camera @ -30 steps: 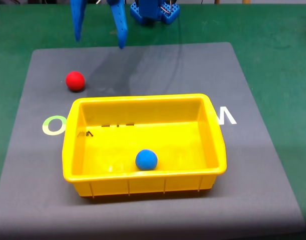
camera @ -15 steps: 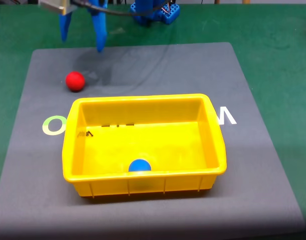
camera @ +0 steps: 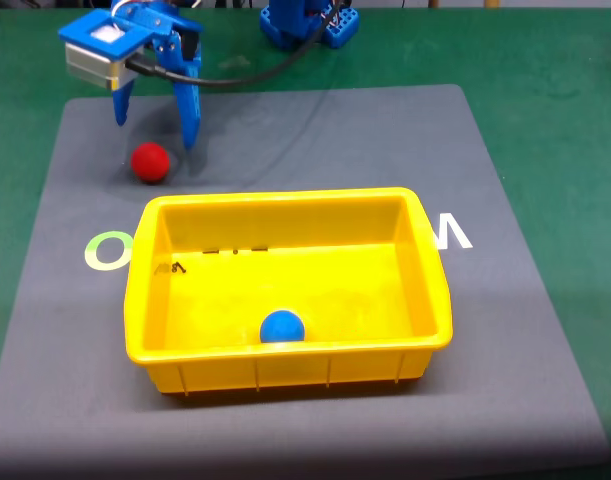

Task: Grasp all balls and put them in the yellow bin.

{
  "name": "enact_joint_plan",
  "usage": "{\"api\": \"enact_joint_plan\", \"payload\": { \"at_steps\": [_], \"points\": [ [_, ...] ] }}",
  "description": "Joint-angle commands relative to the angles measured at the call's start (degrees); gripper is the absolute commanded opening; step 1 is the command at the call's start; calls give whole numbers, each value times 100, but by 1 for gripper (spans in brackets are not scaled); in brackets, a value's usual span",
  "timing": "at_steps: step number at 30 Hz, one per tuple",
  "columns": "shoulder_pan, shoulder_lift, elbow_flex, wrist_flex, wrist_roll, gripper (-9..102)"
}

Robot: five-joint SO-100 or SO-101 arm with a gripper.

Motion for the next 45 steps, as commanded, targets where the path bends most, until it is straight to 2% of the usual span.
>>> {"api": "enact_joint_plan", "payload": {
  "at_steps": [1, 31, 36, 41, 45],
  "points": [
    [18, -88, -185, -272, 53, 35],
    [-79, -1529, -1046, -589, 272, 32],
    [-53, -1617, -1090, -598, 237, 24],
    [-70, -1644, -1090, -598, 246, 0],
    [-123, -1679, -1090, -598, 264, 0]
  ]
}}
